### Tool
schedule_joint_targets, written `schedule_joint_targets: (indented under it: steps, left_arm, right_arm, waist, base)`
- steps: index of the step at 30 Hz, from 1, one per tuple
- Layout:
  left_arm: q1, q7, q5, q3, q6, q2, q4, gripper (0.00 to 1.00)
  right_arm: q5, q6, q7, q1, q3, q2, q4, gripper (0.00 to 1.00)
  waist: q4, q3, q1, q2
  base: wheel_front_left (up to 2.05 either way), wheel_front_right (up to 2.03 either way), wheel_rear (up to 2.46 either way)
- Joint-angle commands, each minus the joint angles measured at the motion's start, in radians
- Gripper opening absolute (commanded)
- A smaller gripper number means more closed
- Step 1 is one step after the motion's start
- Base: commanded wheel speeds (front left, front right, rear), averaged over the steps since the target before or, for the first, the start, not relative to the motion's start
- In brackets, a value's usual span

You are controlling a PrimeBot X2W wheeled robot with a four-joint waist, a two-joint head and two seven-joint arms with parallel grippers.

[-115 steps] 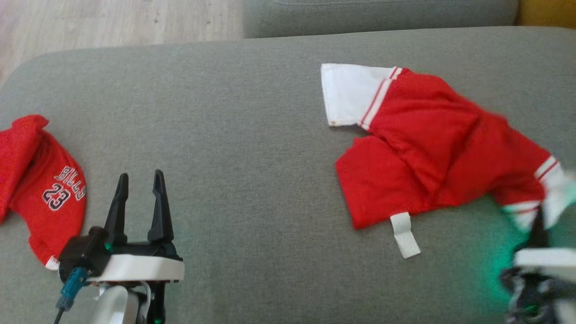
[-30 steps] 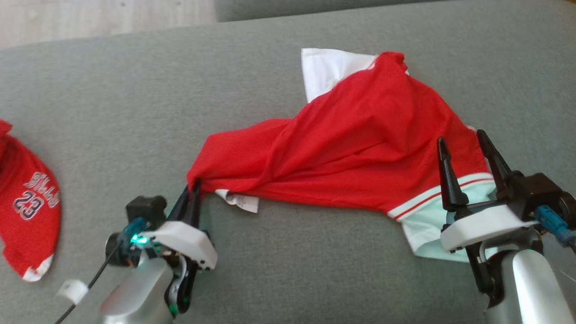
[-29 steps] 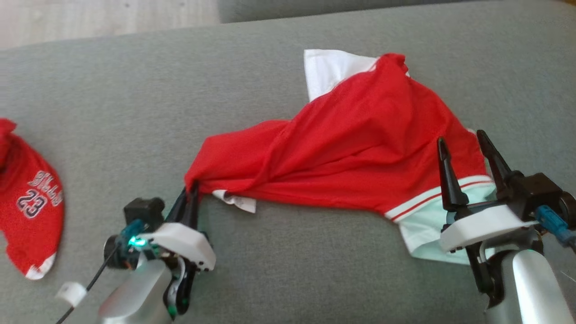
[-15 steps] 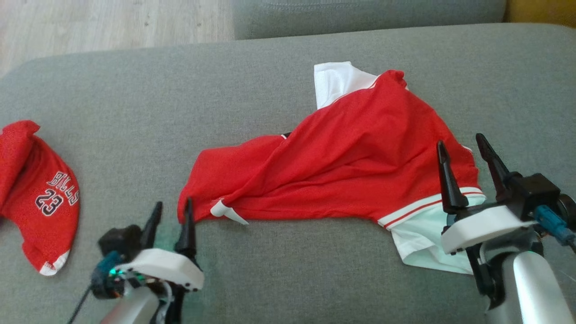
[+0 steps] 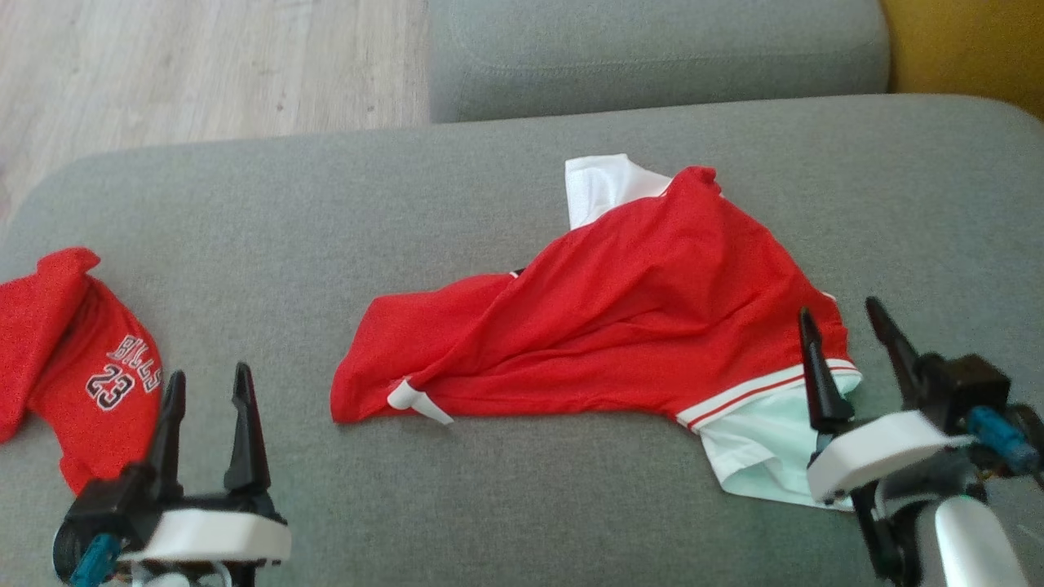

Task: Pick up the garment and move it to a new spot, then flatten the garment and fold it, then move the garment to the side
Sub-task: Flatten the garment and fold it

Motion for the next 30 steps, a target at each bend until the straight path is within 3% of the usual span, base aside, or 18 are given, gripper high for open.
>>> schedule_joint_targets:
  steps: [1,22,30]
  left_arm:
    - [-0.033,-0.009,0.008,0.049,-0.005,0.013,-0.02,1.0]
    - [-0.068,0.083,0.011,-0.01,0.006,0.006,0.015,1.0]
    - [-0.183,0.149,0.036,-0.083,-0.006,-0.036,0.163,1.0]
  right_arm:
    - [0.011,0.008,-0.003,-0.005,0.03,-0.008,-0.027,1.0]
    - [0.041,0.008,-0.01,0.011,0.046,-0.008,-0.015,1.0]
    - [0.047,0.008,-0.003,-0.015,0.078,-0.008,-0.016,1.0]
  waist:
    - [-0.007,-0.015,0.0002,0.0]
    - [-0.029,0.004,0.0002,0.0]
    - [-0.057,0.065,0.0002,0.0]
  base:
    - [0.0,0.0,0.0]
    - [0.0,0.0,0.0]
    - [0.0,0.0,0.0]
